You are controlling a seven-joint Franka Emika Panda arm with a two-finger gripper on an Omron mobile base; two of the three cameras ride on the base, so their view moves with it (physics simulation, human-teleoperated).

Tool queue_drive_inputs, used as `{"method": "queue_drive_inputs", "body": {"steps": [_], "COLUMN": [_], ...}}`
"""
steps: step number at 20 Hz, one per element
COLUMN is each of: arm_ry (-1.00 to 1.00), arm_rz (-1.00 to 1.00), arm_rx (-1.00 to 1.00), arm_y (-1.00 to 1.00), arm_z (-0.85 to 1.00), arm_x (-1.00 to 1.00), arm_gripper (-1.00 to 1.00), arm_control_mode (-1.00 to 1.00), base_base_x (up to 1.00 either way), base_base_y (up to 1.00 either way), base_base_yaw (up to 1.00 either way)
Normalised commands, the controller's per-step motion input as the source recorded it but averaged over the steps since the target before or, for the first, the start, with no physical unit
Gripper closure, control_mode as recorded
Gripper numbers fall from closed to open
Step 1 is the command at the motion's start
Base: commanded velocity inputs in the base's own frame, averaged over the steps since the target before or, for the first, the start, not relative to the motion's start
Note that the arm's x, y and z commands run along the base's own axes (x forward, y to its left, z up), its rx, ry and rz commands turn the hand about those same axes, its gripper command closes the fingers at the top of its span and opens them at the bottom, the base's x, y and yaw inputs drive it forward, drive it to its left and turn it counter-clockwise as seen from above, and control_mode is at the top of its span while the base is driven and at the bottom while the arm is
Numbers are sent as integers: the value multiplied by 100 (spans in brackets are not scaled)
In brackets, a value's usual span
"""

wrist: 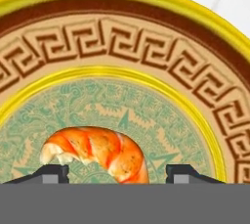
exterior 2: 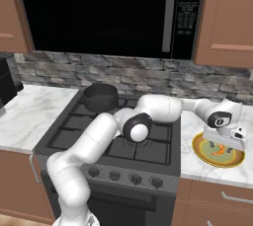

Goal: Retrieve the frozen meat and place it in the pot on a burner. Then turn the burner on.

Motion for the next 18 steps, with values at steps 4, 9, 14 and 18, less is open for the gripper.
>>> {"method": "queue_drive_inputs", "body": {"steps": [4,9,14,18], "arm_ry": [0,0,0,-12], "arm_rz": [0,0,0,0], "arm_rx": [0,0,0,0], "arm_y": [0,0,-8,0], "arm_z": [-17,-19,-3,3], "arm_x": [0,3,16,-1], "arm_gripper": [100,100,100,100], "arm_control_mode": [-100,-100,-100,-100], "base_base_x": [0,0,0,0], "base_base_y": [0,0,0,0], "base_base_yaw": [0,0,0,0]}}
